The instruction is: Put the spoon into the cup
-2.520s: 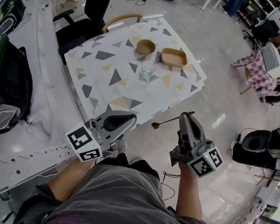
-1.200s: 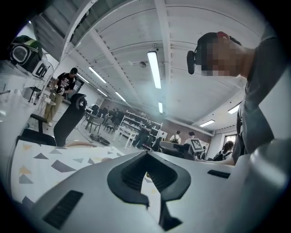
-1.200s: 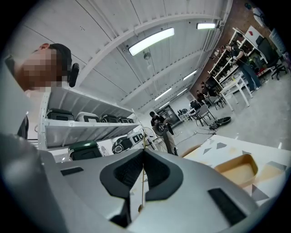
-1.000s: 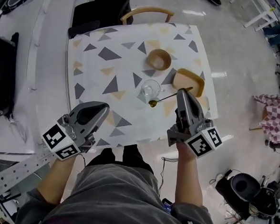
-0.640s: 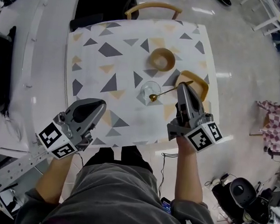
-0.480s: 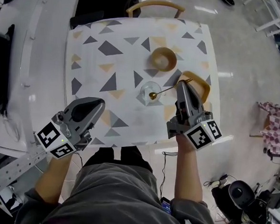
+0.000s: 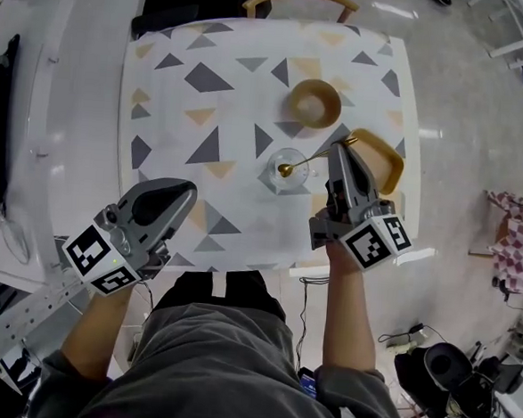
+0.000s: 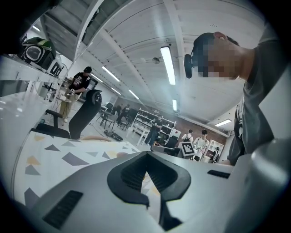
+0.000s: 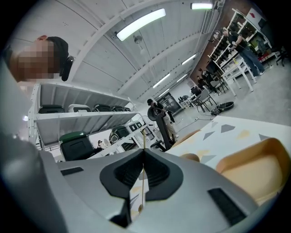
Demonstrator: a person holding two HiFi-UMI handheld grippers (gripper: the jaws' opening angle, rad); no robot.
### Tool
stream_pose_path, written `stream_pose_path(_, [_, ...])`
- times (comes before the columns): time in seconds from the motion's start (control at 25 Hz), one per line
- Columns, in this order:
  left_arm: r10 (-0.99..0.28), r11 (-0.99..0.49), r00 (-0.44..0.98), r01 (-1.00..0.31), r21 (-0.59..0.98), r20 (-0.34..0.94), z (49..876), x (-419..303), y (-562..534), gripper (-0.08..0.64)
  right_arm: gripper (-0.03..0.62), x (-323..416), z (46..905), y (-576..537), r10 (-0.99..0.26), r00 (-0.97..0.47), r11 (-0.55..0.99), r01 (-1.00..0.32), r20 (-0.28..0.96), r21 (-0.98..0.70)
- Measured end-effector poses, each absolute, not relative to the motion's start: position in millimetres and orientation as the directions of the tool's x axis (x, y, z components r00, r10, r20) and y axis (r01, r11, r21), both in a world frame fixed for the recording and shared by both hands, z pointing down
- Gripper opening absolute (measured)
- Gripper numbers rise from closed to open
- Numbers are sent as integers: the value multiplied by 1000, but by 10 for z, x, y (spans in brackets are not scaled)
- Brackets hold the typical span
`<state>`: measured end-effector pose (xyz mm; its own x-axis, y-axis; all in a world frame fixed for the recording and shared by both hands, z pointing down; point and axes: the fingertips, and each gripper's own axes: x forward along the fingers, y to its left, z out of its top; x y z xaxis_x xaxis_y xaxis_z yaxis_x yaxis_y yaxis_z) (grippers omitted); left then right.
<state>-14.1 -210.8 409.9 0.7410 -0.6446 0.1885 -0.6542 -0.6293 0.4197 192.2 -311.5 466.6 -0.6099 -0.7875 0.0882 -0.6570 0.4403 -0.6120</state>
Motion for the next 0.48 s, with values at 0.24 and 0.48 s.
stream_pose_path(0.24, [-642,-625,741,-654,426,197,4177,-155,-2103,15,21,1882,4838,-3123,-787,-607,427,-666,112,-611])
stream_pose_path(0.48, [-638,-622,742,-654,431,206,4226,-186,-2102,15,21,1844,4963,-3145,-787,-603,421,-682,134,-598])
